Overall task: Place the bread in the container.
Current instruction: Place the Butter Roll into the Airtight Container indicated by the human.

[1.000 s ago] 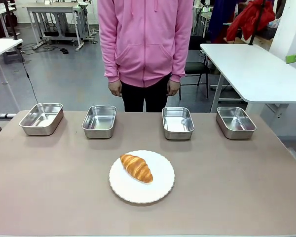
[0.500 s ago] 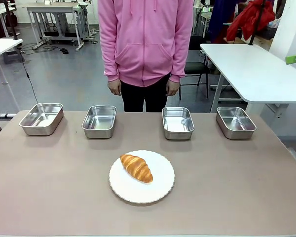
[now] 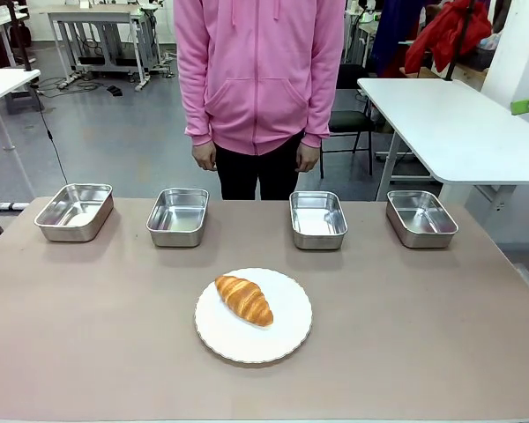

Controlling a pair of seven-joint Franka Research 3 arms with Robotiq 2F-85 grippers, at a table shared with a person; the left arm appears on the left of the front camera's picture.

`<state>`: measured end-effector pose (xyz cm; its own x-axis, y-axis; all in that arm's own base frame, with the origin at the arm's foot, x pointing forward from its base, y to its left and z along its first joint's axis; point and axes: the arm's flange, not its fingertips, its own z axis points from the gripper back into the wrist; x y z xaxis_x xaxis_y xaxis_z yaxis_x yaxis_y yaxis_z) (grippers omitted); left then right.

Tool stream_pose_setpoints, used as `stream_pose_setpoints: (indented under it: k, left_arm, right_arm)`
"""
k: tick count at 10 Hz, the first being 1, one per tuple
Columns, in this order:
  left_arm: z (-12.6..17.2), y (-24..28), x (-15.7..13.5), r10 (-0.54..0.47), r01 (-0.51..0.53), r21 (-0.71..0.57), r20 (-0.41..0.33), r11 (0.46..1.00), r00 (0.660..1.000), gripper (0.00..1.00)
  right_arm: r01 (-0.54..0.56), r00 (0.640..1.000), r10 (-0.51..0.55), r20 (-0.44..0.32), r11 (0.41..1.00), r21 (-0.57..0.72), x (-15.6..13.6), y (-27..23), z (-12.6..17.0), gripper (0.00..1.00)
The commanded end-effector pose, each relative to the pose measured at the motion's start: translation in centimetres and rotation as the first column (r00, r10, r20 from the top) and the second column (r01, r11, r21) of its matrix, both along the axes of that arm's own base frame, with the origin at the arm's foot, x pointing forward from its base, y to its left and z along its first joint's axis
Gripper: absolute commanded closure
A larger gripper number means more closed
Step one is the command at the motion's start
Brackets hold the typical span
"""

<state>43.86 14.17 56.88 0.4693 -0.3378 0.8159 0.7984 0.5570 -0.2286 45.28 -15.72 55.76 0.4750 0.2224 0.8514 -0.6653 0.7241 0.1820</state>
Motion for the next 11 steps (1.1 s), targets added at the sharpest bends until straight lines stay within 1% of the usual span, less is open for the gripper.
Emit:
stream_pose_setpoints:
  k: [1,11]
  left_arm:
    - [0.10,-0.03,-0.07,-0.002,0.002,0.001,0.004,1.000,1.000,0.00]
    - [0.10,-0.03,-0.07,-0.002,0.002,0.001,0.004,1.000,1.000,0.00]
  right_arm:
    - [-0.005,1.000,0.005,0.006,1.000,0.008,-0.06,0.18,0.03,0.00]
    - [-0.005,1.000,0.005,0.006,1.000,0.008,-0.06,0.18,0.03,0.00]
